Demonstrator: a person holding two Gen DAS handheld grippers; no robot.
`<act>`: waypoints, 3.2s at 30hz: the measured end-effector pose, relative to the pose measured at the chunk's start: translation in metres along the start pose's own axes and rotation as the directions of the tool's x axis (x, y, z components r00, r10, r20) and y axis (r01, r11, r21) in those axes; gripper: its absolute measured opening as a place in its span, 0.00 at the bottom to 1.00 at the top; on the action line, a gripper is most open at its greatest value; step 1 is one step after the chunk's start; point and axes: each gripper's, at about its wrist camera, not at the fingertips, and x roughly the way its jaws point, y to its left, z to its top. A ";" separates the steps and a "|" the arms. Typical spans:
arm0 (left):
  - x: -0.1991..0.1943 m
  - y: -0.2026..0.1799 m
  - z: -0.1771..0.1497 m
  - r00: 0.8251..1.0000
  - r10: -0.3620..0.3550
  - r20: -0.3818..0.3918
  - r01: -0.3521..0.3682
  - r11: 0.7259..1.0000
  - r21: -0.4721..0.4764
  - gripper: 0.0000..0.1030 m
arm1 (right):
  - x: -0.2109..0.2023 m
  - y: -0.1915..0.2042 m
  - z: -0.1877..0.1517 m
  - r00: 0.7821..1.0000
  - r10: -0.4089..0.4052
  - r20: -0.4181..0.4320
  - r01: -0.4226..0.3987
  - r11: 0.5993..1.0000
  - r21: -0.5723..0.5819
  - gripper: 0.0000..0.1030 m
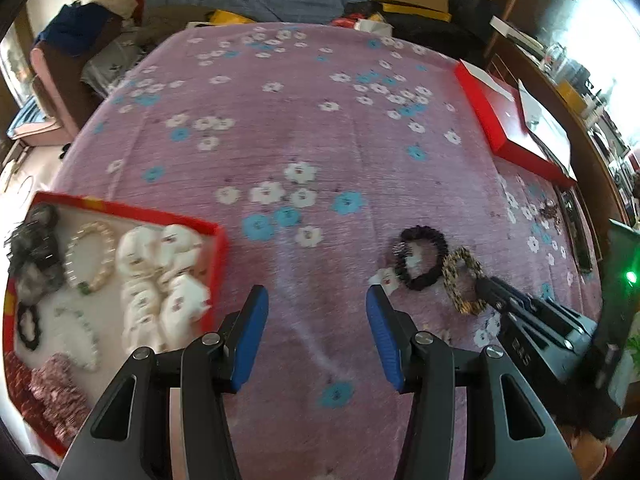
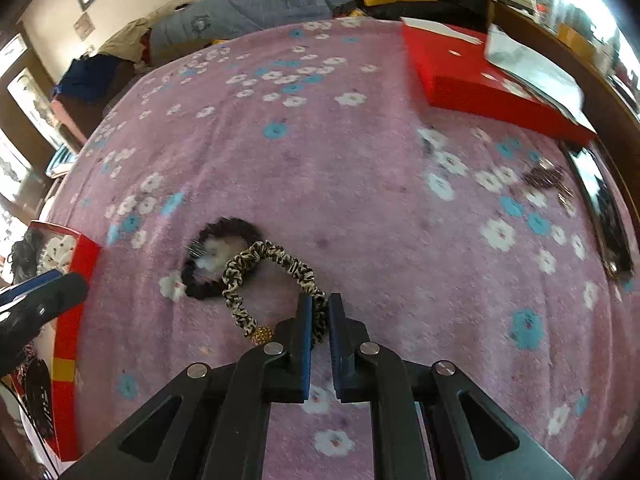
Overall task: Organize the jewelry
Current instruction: 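Grasp the leopard-print bracelet with the right tool while the left tool grasps the black bracelet, then lift both bracelets off the bed with both tools, then carry the black bracelet with the left tool while the right tool carries the leopard bracelet over the lid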
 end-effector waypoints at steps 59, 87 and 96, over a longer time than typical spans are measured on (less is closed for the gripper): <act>-0.134 -0.080 -0.117 0.985 -0.123 0.123 0.105 0.985 0.140 0.12 | -0.185 -0.090 -0.164 0.990 0.032 0.141 -0.063 0.974 0.219 0.08; -0.156 -0.085 -0.139 0.983 -0.142 0.120 0.117 0.974 0.193 0.12 | -0.241 -0.089 -0.181 0.973 -0.073 0.218 0.020 0.972 0.236 0.08; -0.166 -0.099 -0.151 0.982 -0.133 0.132 0.098 0.966 0.238 0.12 | -0.244 -0.093 -0.190 0.972 -0.060 0.229 0.000 0.967 0.254 0.08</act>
